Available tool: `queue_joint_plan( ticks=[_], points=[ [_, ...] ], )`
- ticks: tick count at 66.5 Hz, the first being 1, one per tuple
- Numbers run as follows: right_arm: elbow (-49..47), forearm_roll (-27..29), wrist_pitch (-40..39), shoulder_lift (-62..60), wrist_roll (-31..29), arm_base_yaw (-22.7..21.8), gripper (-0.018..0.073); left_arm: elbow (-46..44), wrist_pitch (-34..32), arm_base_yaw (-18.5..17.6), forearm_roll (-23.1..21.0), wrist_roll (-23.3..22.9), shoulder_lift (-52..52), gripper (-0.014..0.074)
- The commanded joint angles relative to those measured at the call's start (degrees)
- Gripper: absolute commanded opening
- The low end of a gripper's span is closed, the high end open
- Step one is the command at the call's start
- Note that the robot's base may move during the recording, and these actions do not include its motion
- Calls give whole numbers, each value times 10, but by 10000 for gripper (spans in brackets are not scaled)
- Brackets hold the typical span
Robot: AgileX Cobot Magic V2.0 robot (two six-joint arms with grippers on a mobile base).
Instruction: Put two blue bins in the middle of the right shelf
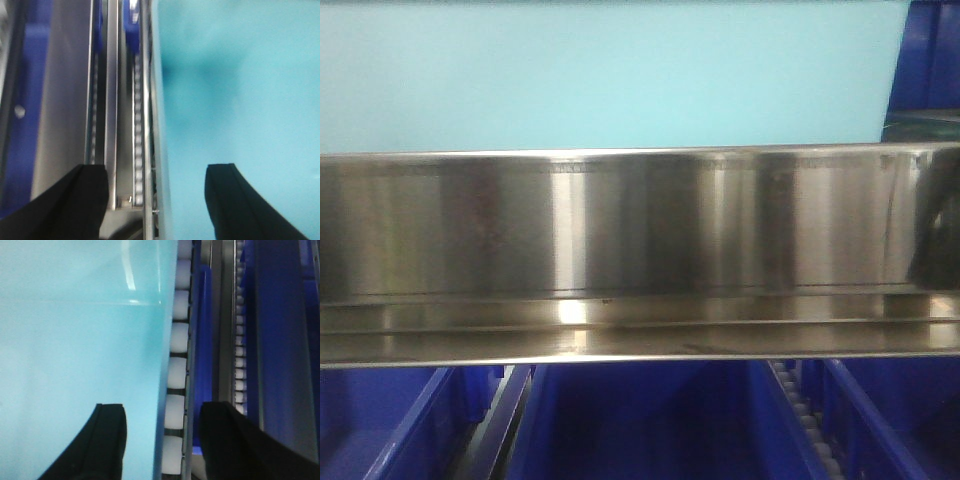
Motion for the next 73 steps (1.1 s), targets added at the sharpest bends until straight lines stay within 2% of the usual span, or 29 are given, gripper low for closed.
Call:
queue_joint_plan(
  ticks=[1, 9, 18, 21, 24, 30, 35, 52, 61, 73],
  points=[
    [-4, -4, 5, 8, 2, 0, 232, -4, 8, -3, -8, -5, 18, 326],
    [-4, 0, 11, 23, 2, 0, 232, -4, 20, -3, -10, -5, 33, 323],
    [-4, 5, 14, 30, 2, 0, 204, -4, 24, -3, -14, -5, 36, 252],
    [-4, 5, 15, 30, 2, 0, 160, -4, 22, -3, -14, -5, 36, 192],
    [-4, 5, 17, 30, 2, 0, 75, -4, 22, -3, -14, -5, 36, 141],
    [-4, 0, 22, 30, 2, 0, -155, -4, 22, -3, -14, -5, 36, 4],
    [-4, 0, 21, 30, 2, 0, -151, -4, 22, -3, -14, -5, 36, -115],
    [-25, -17, 19, 1, 3, 0, -151, -4, 13, -3, -14, -5, 5, -111],
    [-59, -32, 11, -25, -2, 0, -151, -10, -21, -3, -11, -5, -36, -111],
    [-101, -39, -34, -48, -42, 0, -153, -34, -94, -3, 24, -1, -82, -111]
  ],
)
